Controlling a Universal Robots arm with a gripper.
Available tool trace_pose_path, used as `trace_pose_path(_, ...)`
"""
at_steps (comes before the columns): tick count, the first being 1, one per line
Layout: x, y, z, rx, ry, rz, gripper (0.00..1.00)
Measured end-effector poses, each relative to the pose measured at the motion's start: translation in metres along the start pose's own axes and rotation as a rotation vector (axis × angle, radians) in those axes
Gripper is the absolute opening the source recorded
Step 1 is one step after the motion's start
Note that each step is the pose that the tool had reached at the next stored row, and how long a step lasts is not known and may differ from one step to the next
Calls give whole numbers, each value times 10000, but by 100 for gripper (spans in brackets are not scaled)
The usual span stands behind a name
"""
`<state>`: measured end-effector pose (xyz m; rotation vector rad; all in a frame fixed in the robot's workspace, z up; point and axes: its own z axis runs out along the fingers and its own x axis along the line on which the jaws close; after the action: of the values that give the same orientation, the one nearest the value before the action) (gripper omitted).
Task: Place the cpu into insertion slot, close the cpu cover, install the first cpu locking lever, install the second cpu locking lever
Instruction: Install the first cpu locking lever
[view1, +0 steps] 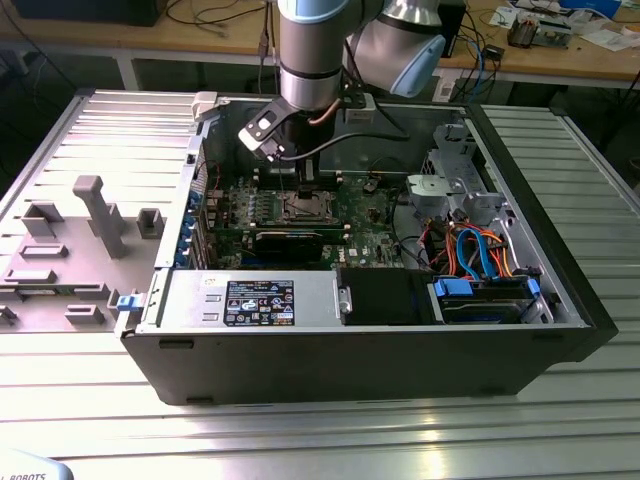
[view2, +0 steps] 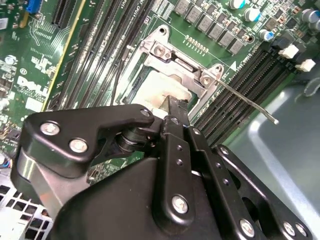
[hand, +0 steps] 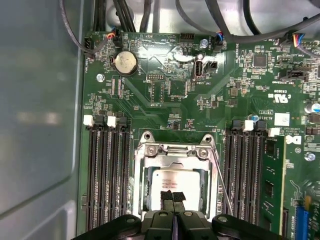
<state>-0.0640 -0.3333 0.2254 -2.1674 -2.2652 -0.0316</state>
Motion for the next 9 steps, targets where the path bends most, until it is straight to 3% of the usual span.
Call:
trace_pose_path(3, 2, 1, -123, 1, -6, 0, 11)
trace_pose_path(9, 5, 3, -290, 3, -51, 0, 11)
